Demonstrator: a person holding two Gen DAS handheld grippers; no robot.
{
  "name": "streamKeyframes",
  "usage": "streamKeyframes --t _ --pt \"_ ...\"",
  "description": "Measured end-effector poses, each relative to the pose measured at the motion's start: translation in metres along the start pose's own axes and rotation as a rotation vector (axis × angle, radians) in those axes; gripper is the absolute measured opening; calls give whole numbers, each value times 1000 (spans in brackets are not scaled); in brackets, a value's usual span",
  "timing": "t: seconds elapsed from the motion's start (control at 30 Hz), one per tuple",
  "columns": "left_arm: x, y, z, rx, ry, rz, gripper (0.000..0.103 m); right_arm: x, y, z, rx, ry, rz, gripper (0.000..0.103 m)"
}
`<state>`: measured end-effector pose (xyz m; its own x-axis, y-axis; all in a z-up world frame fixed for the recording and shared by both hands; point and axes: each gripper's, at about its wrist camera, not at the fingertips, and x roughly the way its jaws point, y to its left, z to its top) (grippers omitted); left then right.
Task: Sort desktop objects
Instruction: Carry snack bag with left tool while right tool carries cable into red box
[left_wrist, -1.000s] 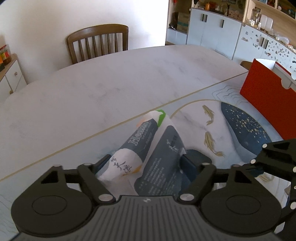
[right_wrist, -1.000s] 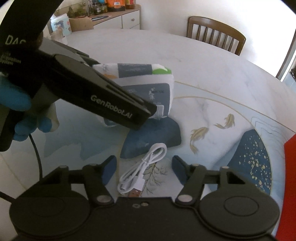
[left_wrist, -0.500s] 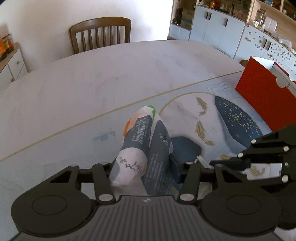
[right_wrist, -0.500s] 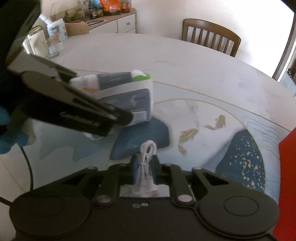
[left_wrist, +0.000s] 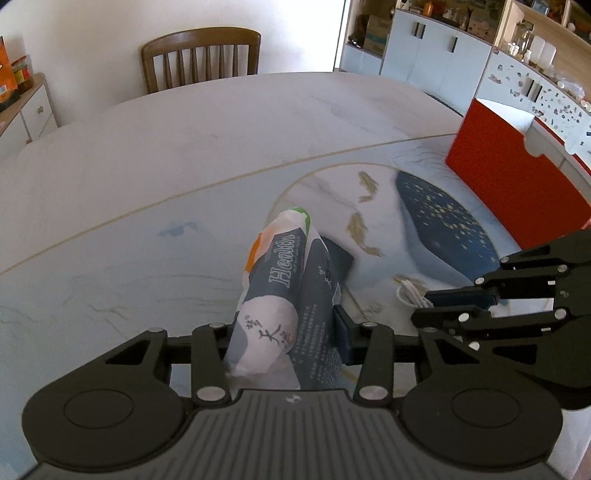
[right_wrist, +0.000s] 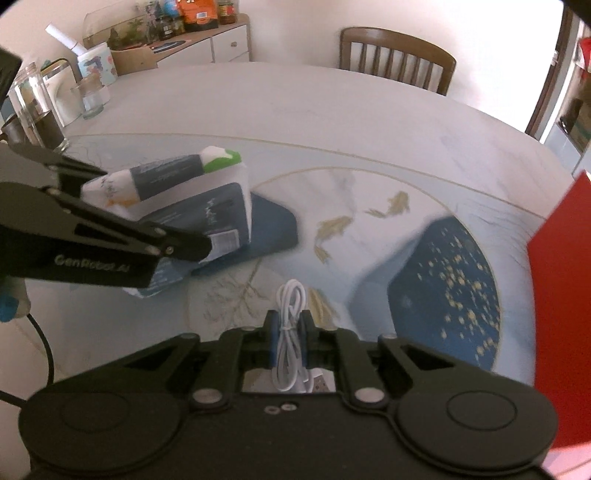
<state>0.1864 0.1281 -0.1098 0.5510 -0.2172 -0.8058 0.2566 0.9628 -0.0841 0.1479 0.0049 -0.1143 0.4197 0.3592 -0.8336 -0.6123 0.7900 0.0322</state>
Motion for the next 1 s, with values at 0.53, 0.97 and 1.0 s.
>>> streamKeyframes --t 0.53,0.97,1.0 --pt "-24 -70 -10 3 -3 -60 42 -50 -37 -33 84 -34 -19 10" --pt "-56 -122 8 45 -52 -130 42 -110 -68 -46 162 -113 -24 10" --pt "-58 -126 10 47 -55 -133 42 -115 -71 -46 167 -121 -25 11"
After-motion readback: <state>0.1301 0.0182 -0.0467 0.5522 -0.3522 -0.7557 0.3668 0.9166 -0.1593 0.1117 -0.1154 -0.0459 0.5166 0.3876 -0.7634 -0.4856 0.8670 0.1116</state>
